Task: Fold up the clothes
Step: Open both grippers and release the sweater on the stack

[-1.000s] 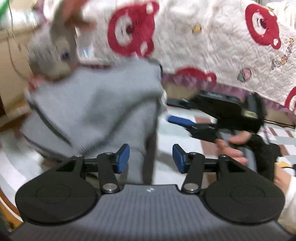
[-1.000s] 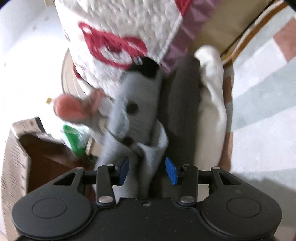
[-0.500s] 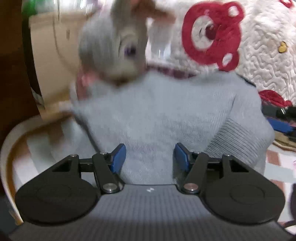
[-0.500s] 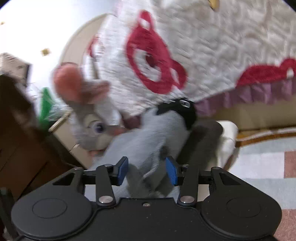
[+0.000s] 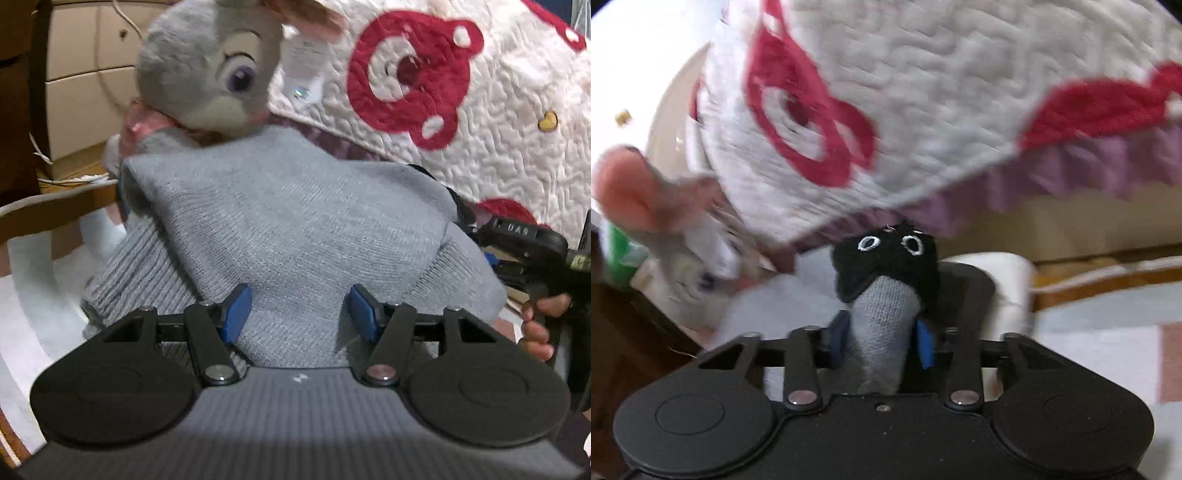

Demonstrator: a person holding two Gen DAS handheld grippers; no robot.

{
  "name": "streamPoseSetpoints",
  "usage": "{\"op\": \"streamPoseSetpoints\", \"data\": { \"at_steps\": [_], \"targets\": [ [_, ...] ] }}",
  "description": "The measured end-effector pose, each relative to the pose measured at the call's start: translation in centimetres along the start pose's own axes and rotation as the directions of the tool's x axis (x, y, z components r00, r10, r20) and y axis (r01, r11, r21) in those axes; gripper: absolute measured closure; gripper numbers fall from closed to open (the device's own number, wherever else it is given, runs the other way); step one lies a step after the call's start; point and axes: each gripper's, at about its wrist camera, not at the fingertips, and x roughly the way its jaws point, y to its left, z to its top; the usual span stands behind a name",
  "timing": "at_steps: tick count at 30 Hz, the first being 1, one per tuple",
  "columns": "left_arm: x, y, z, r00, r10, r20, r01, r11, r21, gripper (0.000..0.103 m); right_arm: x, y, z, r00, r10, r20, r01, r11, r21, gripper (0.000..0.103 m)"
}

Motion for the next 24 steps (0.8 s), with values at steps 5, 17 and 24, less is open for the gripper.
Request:
{"op": "streamPoseSetpoints", "data": {
  "at_steps": [5, 17, 24],
  "targets": [
    [-0.7, -1.3, 0.3, 0.993, 0.113, -0.021, -0.113, 0.994, 0.001, 0.041, -3.2, 0.6, 1.0, 1.000, 0.006, -0.026, -0.006, 1.000, -0.027, 0.052],
    [-10.1, -9.2, -3.1, 0.987, 0.151, -0.054, -0.149, 0.988, 0.028, 0.028, -16.6, 2.0, 0.6, 0.997, 0.038, -0.068, -0.052, 0.975, -0.217, 0.048],
    [-15.9, -15.8, -4.2, 0.969, 0.240, -0.051, -0.235, 0.968, 0.090, 0.008, -22.0, 3.5, -1.6, 0.990, 0.041, -0.131, -0.075, 0.961, -0.265, 0.048]
  ]
}}
